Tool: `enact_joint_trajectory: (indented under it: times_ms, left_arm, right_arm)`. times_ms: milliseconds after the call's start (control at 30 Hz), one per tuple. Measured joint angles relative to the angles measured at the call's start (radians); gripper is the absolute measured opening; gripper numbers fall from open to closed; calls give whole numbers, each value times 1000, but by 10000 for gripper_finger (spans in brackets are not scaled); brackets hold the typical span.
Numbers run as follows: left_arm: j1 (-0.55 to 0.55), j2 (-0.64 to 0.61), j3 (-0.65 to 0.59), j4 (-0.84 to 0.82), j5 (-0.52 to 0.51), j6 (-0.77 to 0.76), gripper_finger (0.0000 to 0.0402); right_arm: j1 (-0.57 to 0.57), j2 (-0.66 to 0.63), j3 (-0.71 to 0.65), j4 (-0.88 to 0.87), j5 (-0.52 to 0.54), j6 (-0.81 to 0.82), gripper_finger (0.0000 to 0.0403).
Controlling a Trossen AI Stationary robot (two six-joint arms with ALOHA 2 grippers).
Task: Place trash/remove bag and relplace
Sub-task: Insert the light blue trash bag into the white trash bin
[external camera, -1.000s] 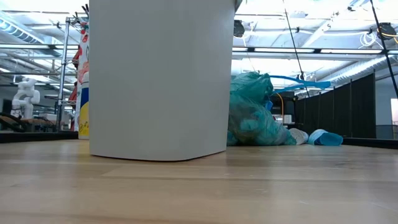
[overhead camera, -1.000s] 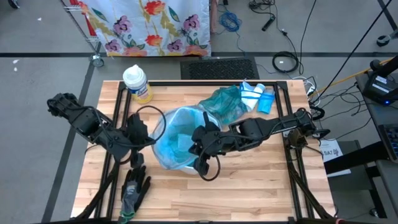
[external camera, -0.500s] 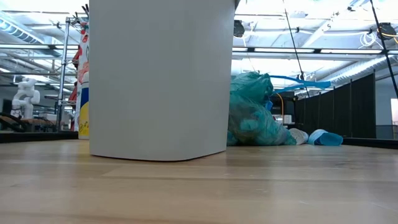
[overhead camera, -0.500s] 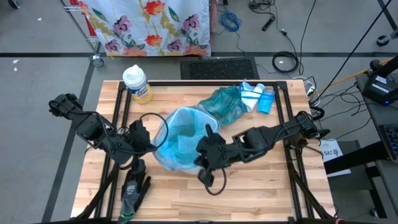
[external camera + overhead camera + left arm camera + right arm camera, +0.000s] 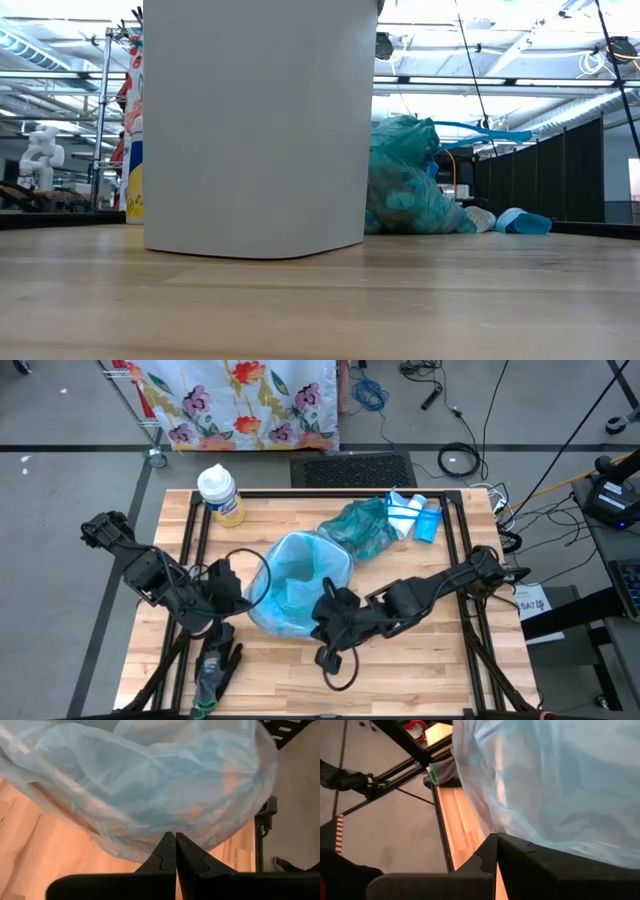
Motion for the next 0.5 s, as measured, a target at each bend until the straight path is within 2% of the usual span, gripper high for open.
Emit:
enact_joint_trajectory:
  times_ms: [100,233,400,500]
  left_arm:
    - [-6,1,-16,15,0,-2,0]
    - [-6,2,-101,33,-13,-52,0]
    - [-8,2,-236,159,-31,-52,0]
    - [-8,2,-294,236,-62,-52,0]
  right_arm:
    - [12,18,0,1,42,0,0]
    - [41,35,0,-6,181,-6,0]
    - [73,46,0,-27,364,-8,0]
    - [76,79,0,-47,393,17,0]
